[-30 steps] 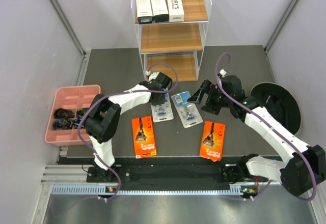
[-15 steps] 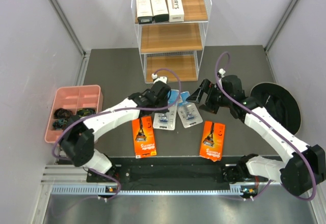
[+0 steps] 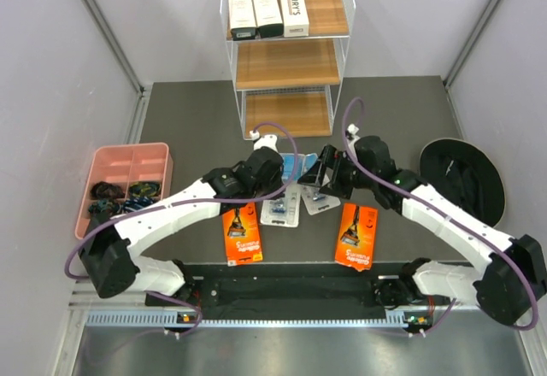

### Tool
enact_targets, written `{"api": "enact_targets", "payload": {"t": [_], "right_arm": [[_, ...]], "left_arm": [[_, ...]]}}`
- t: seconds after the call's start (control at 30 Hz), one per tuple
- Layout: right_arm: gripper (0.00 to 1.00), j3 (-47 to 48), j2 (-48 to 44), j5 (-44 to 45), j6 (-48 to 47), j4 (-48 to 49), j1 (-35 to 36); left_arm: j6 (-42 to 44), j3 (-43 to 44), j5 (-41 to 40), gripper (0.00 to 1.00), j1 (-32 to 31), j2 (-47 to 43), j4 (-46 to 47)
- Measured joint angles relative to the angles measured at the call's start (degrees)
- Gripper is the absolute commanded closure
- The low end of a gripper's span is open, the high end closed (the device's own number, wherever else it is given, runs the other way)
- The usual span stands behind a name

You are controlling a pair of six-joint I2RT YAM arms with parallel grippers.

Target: Place and organize the shaving razors onto the shelf

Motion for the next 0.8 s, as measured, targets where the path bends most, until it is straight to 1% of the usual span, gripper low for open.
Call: {"api": "enact_targets", "payload": {"t": [0.23, 0.4, 0.63, 0.8], "right_arm": [[0.08, -4.8, -8.4, 7.4, 0.8, 0.4, 4.4], [0.09, -7.0, -10.8, 12.3, 1.6, 1.0, 7.2], [0.15, -8.4, -10.8, 20.2, 1.9, 2.2, 14.1], [0.21, -8.4, -9.9, 23.8, 1.8, 5.5, 17.3]], "left_arm": [[-8.3, 3.2, -1.0, 1.00, 1.1, 2.1, -0.5], [-16.2, 2.7, 2.2, 1.00, 5.5, 2.0, 1.4], [-28.3, -7.6, 10.3, 1.00, 16.8, -1.5, 9.6], [-33.7, -11.1, 15.4, 1.00, 19.6, -3.0, 13.2]]}}
